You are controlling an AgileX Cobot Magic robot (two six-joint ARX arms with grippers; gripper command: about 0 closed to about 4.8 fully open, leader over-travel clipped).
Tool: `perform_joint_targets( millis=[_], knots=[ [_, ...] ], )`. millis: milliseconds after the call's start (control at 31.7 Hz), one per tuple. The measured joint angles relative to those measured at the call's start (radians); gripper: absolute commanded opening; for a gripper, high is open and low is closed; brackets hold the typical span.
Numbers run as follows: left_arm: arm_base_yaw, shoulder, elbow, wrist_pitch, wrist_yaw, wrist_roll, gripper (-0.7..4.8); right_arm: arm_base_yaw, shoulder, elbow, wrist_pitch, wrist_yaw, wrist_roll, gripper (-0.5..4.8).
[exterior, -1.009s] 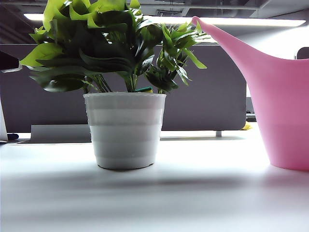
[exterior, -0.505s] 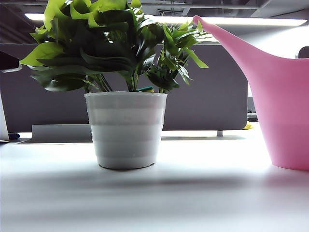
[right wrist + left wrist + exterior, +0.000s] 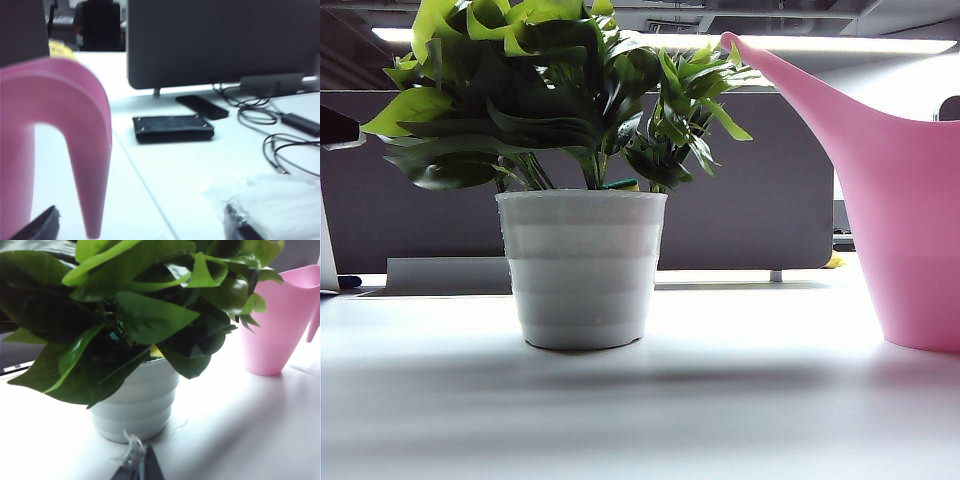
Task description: Pick up the watering can from the table, water the potted plant, and put the can back.
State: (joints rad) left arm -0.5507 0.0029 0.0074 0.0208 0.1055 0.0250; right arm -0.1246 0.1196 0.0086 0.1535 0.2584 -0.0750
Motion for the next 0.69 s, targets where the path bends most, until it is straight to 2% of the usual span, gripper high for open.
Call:
perform_joint_targets(
  millis=[221, 410, 694],
  knots=[
    [0.0, 0.0, 0.0, 0.0, 0.0, 0.0, -0.05, -0.084, 0.337, 0.037, 0.153, -0.169, 0.016, 4.22],
    [0.0, 0.0, 0.0, 0.0, 0.0, 0.0, -0.05, -0.095, 0.615, 0.107, 0.359, -0.243, 0.022, 4.27],
    [0.0, 0.0, 0.0, 0.0, 0.0, 0.0, -0.05, -0.096, 0.91, 0.213, 0.507, -0.277, 0.023, 4.27]
  ],
)
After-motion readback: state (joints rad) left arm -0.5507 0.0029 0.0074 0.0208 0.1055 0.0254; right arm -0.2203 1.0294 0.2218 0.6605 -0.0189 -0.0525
